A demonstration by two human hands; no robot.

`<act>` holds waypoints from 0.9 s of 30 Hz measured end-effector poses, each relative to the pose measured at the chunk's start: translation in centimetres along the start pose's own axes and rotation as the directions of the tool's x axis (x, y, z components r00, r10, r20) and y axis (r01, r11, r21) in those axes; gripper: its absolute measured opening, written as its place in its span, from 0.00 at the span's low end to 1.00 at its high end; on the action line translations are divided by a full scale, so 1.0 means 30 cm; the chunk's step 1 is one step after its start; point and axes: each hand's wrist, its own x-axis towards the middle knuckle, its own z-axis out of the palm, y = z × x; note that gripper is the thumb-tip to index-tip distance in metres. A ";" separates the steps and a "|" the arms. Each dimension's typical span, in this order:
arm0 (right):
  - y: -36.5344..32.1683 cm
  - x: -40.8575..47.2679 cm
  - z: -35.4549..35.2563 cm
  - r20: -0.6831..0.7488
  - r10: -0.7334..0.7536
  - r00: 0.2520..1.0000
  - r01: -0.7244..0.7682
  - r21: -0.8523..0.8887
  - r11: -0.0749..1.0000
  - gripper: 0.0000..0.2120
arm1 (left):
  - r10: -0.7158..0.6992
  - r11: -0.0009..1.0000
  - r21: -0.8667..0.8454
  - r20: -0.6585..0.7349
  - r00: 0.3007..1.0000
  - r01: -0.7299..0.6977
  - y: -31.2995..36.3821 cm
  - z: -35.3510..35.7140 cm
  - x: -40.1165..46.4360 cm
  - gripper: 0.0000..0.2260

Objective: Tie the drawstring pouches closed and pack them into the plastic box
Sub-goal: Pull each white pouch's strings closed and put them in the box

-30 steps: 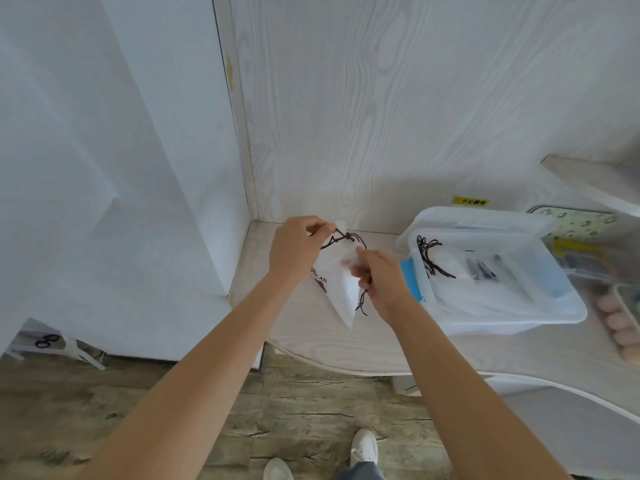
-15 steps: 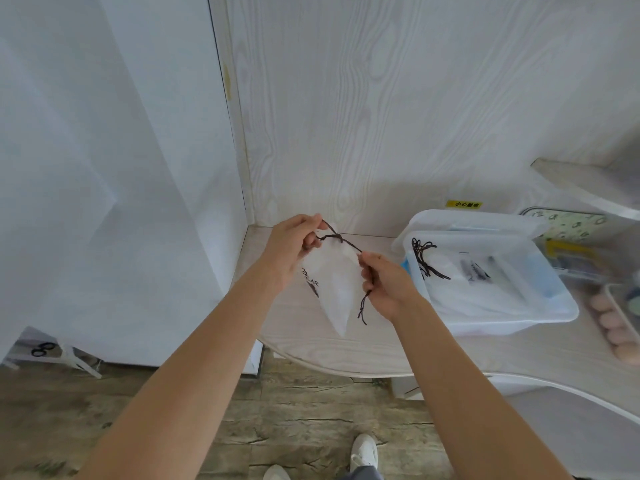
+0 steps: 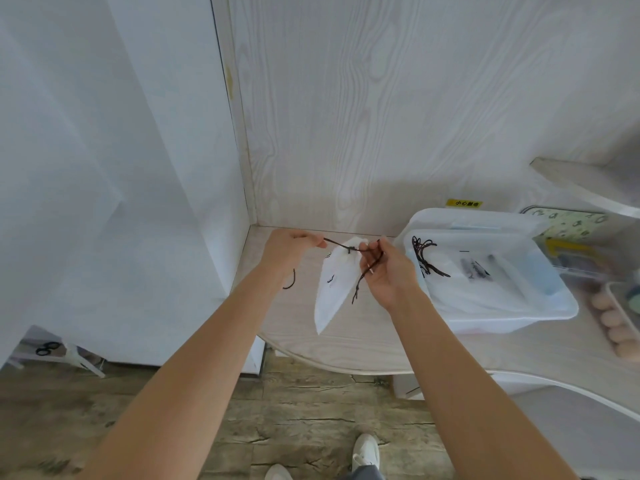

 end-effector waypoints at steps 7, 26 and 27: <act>-0.012 -0.007 -0.001 0.035 -0.177 0.984 0.180 -0.214 0.960 0.11 | -0.233 0.952 -0.214 -0.035 0.972 0.220 -0.036 0.021 0.008 0.07; -0.134 -0.016 -0.006 0.291 -0.182 0.939 0.322 -0.565 0.760 0.03 | 0.228 0.965 0.003 0.477 0.849 -0.261 0.075 0.163 -0.042 0.18; -0.140 -0.019 -0.009 0.340 -0.160 0.927 0.339 -0.571 0.748 0.04 | 0.229 0.962 0.021 0.475 0.850 -0.271 0.077 0.170 -0.044 0.20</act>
